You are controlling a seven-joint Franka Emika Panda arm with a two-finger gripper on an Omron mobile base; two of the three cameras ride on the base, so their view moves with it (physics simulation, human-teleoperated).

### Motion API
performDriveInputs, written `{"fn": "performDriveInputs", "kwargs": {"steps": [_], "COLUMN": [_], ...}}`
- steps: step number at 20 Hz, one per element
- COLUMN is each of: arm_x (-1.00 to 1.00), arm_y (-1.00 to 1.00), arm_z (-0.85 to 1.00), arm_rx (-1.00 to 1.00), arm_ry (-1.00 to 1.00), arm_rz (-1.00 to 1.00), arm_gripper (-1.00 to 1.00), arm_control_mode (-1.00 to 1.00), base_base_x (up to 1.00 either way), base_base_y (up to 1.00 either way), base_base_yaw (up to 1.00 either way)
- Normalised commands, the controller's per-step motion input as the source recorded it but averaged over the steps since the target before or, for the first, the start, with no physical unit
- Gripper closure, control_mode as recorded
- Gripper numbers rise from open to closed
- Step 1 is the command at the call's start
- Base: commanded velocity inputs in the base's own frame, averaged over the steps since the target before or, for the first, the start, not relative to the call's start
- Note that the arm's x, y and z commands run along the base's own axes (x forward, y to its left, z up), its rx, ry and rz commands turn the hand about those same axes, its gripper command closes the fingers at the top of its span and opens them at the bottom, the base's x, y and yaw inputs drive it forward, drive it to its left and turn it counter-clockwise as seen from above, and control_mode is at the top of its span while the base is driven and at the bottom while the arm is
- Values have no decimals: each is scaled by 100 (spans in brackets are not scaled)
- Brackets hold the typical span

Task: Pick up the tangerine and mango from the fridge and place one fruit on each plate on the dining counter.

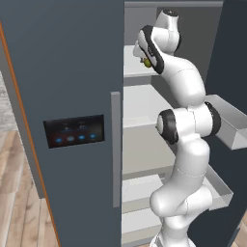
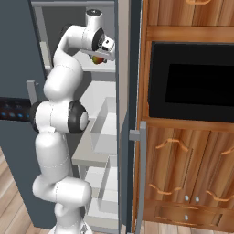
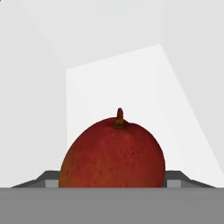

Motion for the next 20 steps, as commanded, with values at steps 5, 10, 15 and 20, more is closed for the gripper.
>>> {"fn": "performDriveInputs", "kwargs": {"steps": [5,10,15,20], "arm_x": [-12,-100,-100,-98], "arm_y": [0,22,31,15], "arm_z": [0,0,0,0], "arm_rx": [0,0,0,0], "arm_ry": [0,-12,-14,-20], "arm_rz": [0,6,8,3], "arm_gripper": [100,100,100,100], "arm_control_mode": [-100,-100,-100,-100], "base_base_x": [0,0,0,0], "base_base_y": [0,0,0,0], "base_base_yaw": [0,0,0,0]}}
